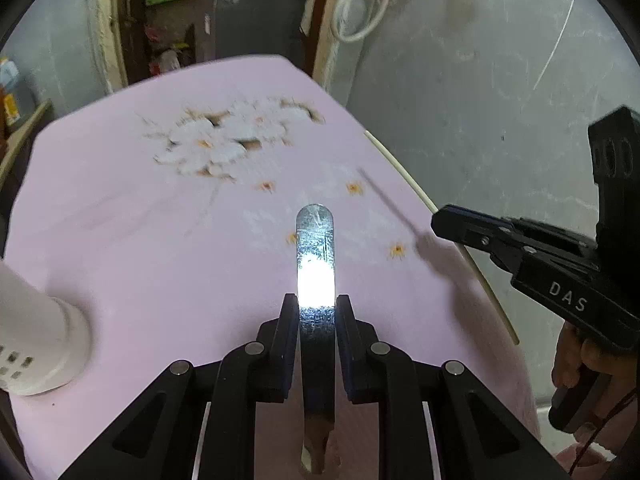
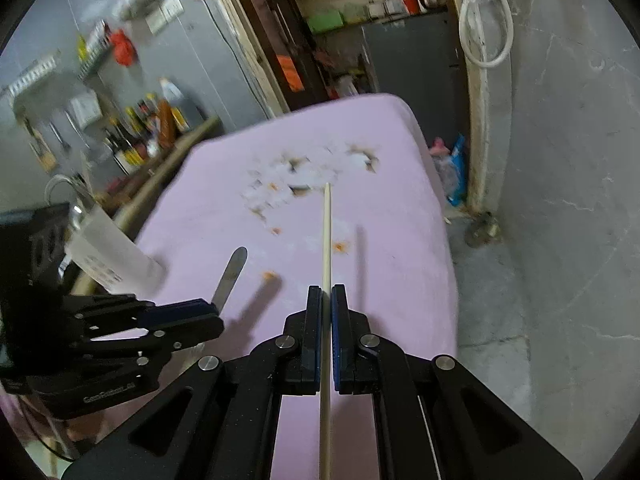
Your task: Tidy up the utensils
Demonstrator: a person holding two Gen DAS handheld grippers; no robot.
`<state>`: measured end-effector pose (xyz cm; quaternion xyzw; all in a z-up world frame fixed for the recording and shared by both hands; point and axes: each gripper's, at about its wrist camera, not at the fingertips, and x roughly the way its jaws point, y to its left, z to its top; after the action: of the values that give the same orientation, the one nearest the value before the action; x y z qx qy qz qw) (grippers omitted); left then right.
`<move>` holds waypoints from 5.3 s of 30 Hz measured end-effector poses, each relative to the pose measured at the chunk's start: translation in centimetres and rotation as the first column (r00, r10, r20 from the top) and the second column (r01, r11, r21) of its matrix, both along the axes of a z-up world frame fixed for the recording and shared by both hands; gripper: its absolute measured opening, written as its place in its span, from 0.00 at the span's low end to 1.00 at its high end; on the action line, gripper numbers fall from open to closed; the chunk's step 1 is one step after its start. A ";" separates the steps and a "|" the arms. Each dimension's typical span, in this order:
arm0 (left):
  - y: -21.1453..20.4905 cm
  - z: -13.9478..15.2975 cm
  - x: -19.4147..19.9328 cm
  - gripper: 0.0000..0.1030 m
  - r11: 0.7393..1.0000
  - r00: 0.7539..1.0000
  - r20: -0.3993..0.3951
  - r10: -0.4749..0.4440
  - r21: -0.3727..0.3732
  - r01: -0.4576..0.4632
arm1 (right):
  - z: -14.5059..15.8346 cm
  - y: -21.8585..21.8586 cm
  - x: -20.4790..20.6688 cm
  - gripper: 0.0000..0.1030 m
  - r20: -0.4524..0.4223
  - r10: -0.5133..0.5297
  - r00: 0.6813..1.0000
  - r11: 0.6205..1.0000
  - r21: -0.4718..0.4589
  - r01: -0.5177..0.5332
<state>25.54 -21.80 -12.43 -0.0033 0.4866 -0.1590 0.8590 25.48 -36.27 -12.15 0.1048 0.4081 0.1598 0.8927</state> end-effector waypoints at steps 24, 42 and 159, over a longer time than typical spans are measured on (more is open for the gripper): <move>4.0 6.0 -1.4 0.17 0.990 0.970 0.201 0.135 -0.068 -0.123 | 4.3 1.3 -0.7 0.04 0.214 -0.041 0.976 0.950 0.310 -0.029; 9.9 14.6 -3.7 0.17 0.967 0.900 0.356 0.251 -0.128 -0.219 | 11.0 7.5 -0.7 0.04 0.427 -0.021 0.904 0.945 0.304 -0.121; 22.5 14.4 -17.9 0.99 0.906 0.798 0.444 0.408 -0.087 -0.414 | 17.0 14.7 -17.1 0.98 0.452 -0.107 0.886 0.982 -0.091 0.165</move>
<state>7.63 0.71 2.00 -0.0654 0.2623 0.0383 0.9620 8.35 -21.61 4.87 0.0369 0.1943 0.0903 0.9761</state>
